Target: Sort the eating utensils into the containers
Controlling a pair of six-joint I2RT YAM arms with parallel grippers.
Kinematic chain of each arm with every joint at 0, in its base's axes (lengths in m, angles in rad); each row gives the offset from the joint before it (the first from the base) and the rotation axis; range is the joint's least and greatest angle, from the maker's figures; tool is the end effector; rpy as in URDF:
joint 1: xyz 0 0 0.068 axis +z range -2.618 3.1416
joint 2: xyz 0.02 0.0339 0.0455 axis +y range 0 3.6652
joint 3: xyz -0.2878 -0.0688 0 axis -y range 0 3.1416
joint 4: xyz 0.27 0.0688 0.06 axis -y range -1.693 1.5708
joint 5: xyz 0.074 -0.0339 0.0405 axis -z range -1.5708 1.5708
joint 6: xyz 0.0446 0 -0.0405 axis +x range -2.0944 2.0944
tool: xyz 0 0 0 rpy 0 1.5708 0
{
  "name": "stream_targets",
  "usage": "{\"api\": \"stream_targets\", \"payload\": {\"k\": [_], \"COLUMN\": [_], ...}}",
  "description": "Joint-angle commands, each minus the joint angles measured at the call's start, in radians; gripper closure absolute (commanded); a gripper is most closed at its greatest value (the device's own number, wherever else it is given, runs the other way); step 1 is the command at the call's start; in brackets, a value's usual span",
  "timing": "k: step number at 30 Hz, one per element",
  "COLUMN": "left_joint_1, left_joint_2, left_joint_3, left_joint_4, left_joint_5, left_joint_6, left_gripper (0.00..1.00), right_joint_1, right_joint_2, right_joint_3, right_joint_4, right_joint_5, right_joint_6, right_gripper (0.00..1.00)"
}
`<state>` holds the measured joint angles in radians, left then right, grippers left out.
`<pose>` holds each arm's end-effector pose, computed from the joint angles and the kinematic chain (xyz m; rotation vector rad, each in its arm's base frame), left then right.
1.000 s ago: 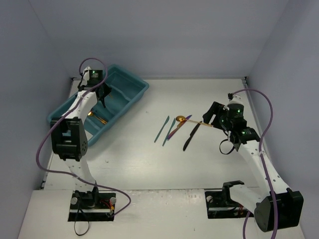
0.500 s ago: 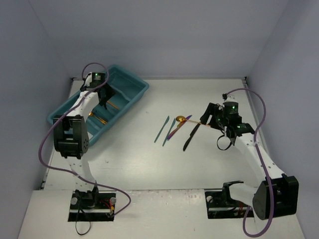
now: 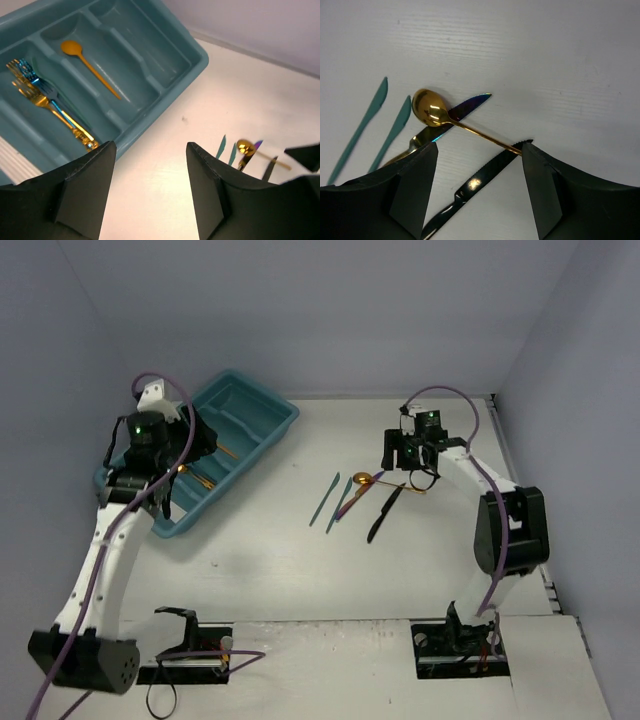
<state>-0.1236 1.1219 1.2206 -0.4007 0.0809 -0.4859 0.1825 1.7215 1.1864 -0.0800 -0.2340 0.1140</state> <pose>0.2685 -0.0370 0.4239 -0.2868 1.8799 -0.4931 0.4130 0.0867 0.2442 -0.2086 2.1882 0.4229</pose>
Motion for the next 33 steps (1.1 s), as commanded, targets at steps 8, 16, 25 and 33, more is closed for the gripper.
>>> {"api": "stream_targets", "payload": {"k": [8,16,25,33], "left_joint_1": [-0.006,-0.018,-0.018,-0.018], "left_joint_2": [-0.231,-0.237,-0.239,-0.228], "left_joint_3": [-0.262,-0.292,-0.295,-0.295], "left_joint_4": [-0.103,-0.097,-0.098,-0.092], "left_joint_5": [-0.041,-0.072,-0.096,-0.083], "left_joint_6": [0.159,0.155,0.155,0.144], "left_gripper": [0.43,0.43,0.43,0.43], "right_joint_1": [0.011,0.056,0.112,0.120], "right_joint_2": [0.182,0.244,0.306,0.168], "right_joint_3": [0.136,0.126,0.114,0.106], "right_joint_4": [-0.097,-0.119,-0.119,-0.119], "right_joint_5": [-0.075,-0.024,0.105,0.102], "right_joint_6": [-0.357,-0.401,-0.404,-0.409], "right_gripper": [0.34,0.35,0.65,0.85]}}
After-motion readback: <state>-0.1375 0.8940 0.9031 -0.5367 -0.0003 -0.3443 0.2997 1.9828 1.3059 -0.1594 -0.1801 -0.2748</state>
